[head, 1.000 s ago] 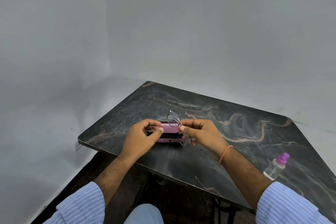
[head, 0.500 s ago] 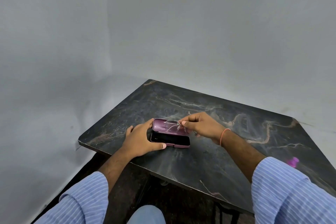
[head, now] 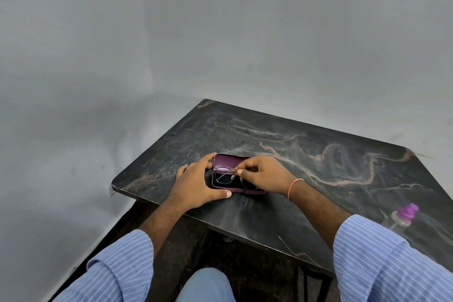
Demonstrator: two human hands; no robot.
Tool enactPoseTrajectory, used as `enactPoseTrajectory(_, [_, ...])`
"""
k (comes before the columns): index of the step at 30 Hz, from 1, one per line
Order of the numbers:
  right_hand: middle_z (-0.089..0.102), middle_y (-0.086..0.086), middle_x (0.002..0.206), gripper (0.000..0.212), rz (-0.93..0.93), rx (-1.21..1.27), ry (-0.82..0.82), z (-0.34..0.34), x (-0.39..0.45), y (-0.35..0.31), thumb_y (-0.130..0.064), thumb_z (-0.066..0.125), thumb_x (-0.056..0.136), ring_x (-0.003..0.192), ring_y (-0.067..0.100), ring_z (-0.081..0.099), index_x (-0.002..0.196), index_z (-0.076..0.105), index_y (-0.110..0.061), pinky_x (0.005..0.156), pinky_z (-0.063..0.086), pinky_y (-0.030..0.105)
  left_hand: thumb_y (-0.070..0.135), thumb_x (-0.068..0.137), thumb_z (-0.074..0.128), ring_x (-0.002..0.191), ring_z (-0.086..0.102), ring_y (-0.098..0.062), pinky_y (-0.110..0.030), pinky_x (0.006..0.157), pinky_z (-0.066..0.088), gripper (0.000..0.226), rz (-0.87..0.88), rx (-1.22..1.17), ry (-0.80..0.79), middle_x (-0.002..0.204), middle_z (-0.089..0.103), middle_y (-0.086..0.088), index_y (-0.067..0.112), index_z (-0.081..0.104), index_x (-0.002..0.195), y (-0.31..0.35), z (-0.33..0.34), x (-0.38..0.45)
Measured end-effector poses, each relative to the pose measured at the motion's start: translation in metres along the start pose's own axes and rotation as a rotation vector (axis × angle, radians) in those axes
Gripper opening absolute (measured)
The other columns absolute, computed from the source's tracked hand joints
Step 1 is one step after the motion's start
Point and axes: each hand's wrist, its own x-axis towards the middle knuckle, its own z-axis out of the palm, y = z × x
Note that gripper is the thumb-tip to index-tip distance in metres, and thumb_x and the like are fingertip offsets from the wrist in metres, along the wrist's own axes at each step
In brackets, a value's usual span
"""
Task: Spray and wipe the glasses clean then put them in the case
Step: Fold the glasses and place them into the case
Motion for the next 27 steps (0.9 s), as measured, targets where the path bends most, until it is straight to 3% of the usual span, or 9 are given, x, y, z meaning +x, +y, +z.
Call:
enactPoseTrajectory(4, [0.064, -0.030, 0.056, 0.017, 0.012, 0.017, -0.021, -0.003, 0.000, 0.007, -0.028, 0.068, 0.102, 0.049, -0.004, 0.055, 0.104, 0.084, -0.026, 0.055, 0.038, 0.009, 0.085, 0.054, 0.083, 0.137, 0.058, -0.008, -0.044, 0.128, 0.023, 0.125, 0.006, 0.000, -0.004, 0.140, 0.066, 0.022, 0.046, 0.032, 0.162, -0.003, 0.002, 0.001])
enactPoseTrajectory(7, [0.077, -0.011, 0.083, 0.016, 0.011, 0.014, -0.046, -0.002, 0.000, 0.010, -0.029, 0.068, 0.102, 0.061, 0.000, 0.059, 0.102, 0.084, -0.026, 0.065, 0.049, 0.019, 0.086, 0.052, 0.082, 0.137, 0.058, -0.007, -0.042, 0.127, 0.021, 0.126, 0.004, -0.006, -0.010, 0.140, 0.066, 0.022, 0.047, 0.032, 0.161, -0.004, 0.003, 0.002])
enactPoseTrajectory(10, [0.076, -0.009, 0.100, 0.018, 0.006, 0.005, -0.049, -0.001, 0.000, 0.011, -0.027, 0.065, 0.103, 0.072, -0.006, 0.062, 0.105, 0.083, -0.024, 0.071, 0.045, 0.015, 0.086, 0.053, 0.082, 0.135, 0.058, -0.006, -0.041, 0.126, 0.021, 0.124, 0.005, -0.017, -0.010, 0.138, 0.067, 0.022, 0.047, 0.034, 0.160, -0.004, 0.003, 0.002])
enactPoseTrajectory(13, [0.071, -0.013, 0.101, 0.021, 0.032, -0.008, -0.067, -0.001, 0.000, 0.010, -0.026, 0.061, 0.106, 0.074, -0.008, 0.060, 0.109, 0.081, -0.023, 0.069, 0.039, 0.010, 0.085, 0.055, 0.083, 0.133, 0.059, -0.005, -0.040, 0.125, 0.021, 0.121, 0.012, -0.017, -0.011, 0.136, 0.066, 0.024, 0.048, 0.035, 0.159, -0.004, 0.003, 0.002])
enactPoseTrajectory(18, [0.068, -0.013, 0.102, 0.022, 0.039, -0.004, -0.105, -0.003, 0.001, 0.009, -0.022, 0.060, 0.106, 0.079, 0.001, 0.061, 0.113, 0.081, -0.022, 0.072, 0.043, 0.014, 0.084, 0.055, 0.083, 0.132, 0.060, -0.004, -0.042, 0.126, 0.020, 0.119, 0.022, -0.016, -0.021, 0.136, 0.067, 0.024, 0.050, 0.035, 0.158, -0.004, 0.002, 0.001])
enactPoseTrajectory(20, [0.072, -0.010, 0.098, 0.021, 0.051, 0.008, -0.100, -0.005, -0.001, 0.009, -0.023, 0.061, 0.106, 0.073, 0.000, 0.061, 0.112, 0.081, -0.024, 0.069, 0.045, 0.015, 0.084, 0.055, 0.084, 0.132, 0.060, -0.004, -0.042, 0.126, 0.020, 0.118, 0.026, -0.018, -0.023, 0.135, 0.067, 0.024, 0.050, 0.035, 0.157, -0.005, 0.002, 0.001])
enactPoseTrajectory(24, [0.065, -0.020, 0.072, 0.021, 0.042, -0.030, -0.068, -0.007, -0.005, 0.006, -0.021, 0.063, 0.104, 0.056, -0.012, 0.057, 0.113, 0.082, -0.023, 0.059, 0.038, 0.008, 0.084, 0.054, 0.083, 0.130, 0.061, -0.004, -0.043, 0.127, 0.022, 0.118, 0.035, -0.017, -0.025, 0.134, 0.066, 0.025, 0.050, 0.036, 0.157, -0.004, 0.001, 0.001])
enactPoseTrajectory(27, [0.071, -0.017, 0.077, 0.021, 0.017, -0.078, -0.035, -0.006, -0.010, 0.001, -0.022, 0.064, 0.103, 0.060, -0.009, 0.060, 0.116, 0.081, -0.027, 0.062, 0.039, 0.007, 0.083, 0.054, 0.084, 0.129, 0.062, -0.003, -0.044, 0.126, 0.024, 0.117, 0.046, -0.019, -0.019, 0.132, 0.066, 0.026, 0.049, 0.037, 0.156, -0.004, 0.001, 0.001])
